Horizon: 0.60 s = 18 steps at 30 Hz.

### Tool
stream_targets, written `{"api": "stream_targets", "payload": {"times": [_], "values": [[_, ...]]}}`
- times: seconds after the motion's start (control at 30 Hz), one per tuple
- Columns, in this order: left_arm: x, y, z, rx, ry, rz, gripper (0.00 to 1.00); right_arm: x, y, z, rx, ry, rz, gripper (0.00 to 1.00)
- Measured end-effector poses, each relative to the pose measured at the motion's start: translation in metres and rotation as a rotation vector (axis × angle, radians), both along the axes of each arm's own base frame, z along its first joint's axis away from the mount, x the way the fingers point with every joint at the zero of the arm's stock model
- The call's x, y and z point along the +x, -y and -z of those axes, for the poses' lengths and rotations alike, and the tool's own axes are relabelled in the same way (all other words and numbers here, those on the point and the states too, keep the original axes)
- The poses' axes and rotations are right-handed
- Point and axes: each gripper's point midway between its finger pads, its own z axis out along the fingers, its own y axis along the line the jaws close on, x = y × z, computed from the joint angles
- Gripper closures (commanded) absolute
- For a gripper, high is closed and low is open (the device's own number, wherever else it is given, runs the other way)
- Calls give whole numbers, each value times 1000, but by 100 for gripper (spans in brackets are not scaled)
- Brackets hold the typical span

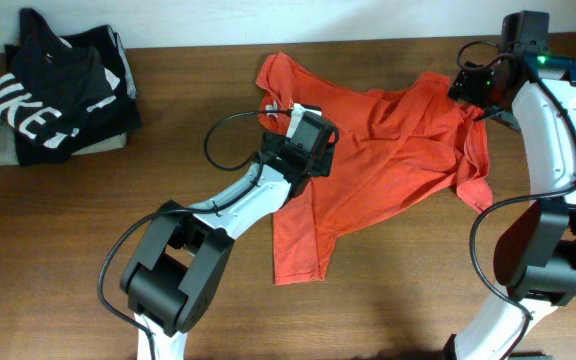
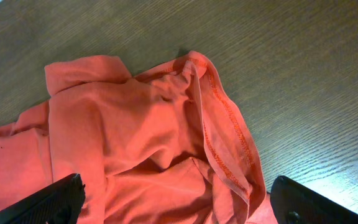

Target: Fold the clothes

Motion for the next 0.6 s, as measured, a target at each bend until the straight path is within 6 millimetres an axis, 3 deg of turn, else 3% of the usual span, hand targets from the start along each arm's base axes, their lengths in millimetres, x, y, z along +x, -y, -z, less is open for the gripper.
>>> {"api": "stream_targets", "payload": {"times": [0.07,0.2,0.47,0.53,0.6], "values": [[2,0,2,1,5,-3,1,0,0,0,0,0,0,1],[2,-1,29,30,-27,-6,1,0,0,0,0,0,0,1],[0,-3,30,41,-32,-11,2,0,0,0,0,0,0,1],[1,-6,30,51,-30,-18,20,0,0,0,0,0,0,1],[0,-8,30,58,-34,-28,24,0,0,0,0,0,0,1]]}}
